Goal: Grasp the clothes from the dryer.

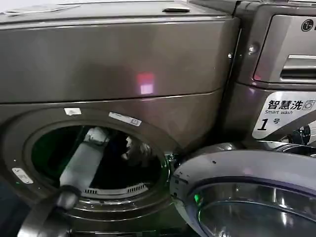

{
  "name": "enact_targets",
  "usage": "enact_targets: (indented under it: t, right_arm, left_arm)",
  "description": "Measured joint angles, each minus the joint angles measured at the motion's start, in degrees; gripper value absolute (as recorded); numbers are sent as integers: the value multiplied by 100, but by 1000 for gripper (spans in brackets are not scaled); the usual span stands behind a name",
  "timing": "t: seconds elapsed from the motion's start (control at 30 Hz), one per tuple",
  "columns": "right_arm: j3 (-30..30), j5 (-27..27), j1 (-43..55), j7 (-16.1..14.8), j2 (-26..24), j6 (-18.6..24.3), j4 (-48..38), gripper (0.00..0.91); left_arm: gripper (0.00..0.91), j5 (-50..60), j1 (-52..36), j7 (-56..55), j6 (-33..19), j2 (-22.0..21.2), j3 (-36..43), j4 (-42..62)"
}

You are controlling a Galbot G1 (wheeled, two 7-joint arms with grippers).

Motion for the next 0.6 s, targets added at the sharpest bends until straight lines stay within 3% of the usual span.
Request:
enact_targets:
  t: [0.27, 0.6]
  right_arm:
    - [12, -11, -20, 1, 21, 1, -3, 907]
    - [10, -19, -27, 2, 27, 5, 37, 907]
  left_arm:
    - [907, 1566, -561, 1307, -730, 52, 267, 690]
    - [907, 3544, -843, 1841, -1138, -72, 155, 1060]
